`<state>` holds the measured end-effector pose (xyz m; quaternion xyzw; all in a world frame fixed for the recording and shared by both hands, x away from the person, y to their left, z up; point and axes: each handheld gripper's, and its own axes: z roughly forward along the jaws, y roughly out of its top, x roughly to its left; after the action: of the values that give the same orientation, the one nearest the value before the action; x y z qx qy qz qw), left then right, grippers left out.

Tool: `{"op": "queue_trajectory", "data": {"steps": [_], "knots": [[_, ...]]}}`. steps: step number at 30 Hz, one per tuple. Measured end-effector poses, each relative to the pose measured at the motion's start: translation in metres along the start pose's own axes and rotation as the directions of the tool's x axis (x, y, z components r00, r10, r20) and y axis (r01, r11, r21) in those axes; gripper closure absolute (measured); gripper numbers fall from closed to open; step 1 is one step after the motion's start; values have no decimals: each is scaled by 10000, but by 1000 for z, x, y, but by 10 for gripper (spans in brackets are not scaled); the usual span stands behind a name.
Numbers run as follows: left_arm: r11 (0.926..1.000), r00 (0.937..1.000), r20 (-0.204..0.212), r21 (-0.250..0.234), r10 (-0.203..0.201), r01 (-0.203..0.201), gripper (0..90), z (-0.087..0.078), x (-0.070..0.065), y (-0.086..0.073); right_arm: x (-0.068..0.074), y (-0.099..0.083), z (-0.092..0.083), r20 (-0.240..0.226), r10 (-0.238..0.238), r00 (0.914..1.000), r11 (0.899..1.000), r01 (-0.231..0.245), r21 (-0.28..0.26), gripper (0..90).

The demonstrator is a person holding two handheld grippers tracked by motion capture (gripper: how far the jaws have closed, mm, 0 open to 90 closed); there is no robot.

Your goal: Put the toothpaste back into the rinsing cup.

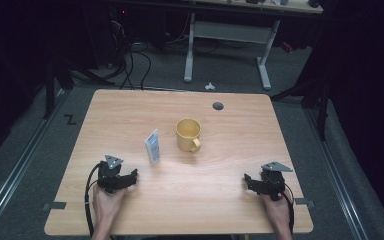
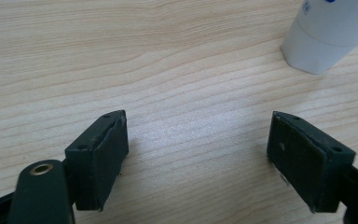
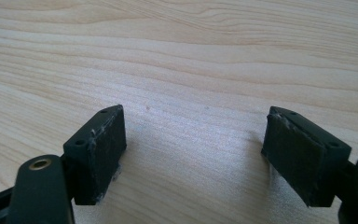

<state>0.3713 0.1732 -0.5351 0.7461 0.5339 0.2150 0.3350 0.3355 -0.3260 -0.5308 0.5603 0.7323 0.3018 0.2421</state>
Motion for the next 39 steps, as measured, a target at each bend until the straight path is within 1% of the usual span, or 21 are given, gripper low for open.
{"op": "queue_trajectory", "data": {"steps": [7,9,10,12,17,20,23,24,27,30,32,36,39], "knots": [[10000,9999,123,48,80,-80,213,-3,-2,0,0,0,0,1,-1,10000,10000,1,-1,212],[10000,9999,117,-28,60,-59,213,-5,-3,0,0,0,0,2,0,10000,10000,0,-3,212],[9999,9998,203,-155,-36,40,216,-8,-4,-1,0,0,0,2,6,10000,10000,-6,-5,212],[9998,9995,283,-190,-101,107,220,-9,-6,-3,0,0,0,-3,4,10000,10000,-4,-3,212],[10000,9990,446,-69,-53,56,222,-11,-9,-5,0,0,0,-9,-1,10000,10000,1,-2,212],[9999,9986,521,-148,-26,34,222,-13,-12,-6,0,0,0,-5,-4,10000,10000,4,-1,212],[10000,9983,573,-71,61,-57,226,-14,-15,-6,0,0,0,-5,-4,10000,10000,4,0,212],[9999,9980,625,-7,133,-133,231,-14,-18,-7,0,0,0,-4,1,10000,10000,-1,-2,212],[9998,9977,641,-29,218,-217,234,-15,-20,-7,0,0,0,-6,4,10000,10000,-4,-1,212],[9992,9965,748,-174,381,-369,233,-17,-27,-6,0,0,0,-9,7,10000,10000,-7,-2,212],[9990,9961,779,-190,421,-407,232,-17,-28,-5,0,0,0,-10,8,10000,10000,-8,-3,212],[9984,9933,1009,-105,562,-554,230,-16,-34,-4,0,0,0,-11,-11,10000,10000,11,3,212],[9984,9930,1040,-116,559,-550,234,-15,-36,-4,0,0,0,-10,-12,10000,10000,12,4,212]]}}
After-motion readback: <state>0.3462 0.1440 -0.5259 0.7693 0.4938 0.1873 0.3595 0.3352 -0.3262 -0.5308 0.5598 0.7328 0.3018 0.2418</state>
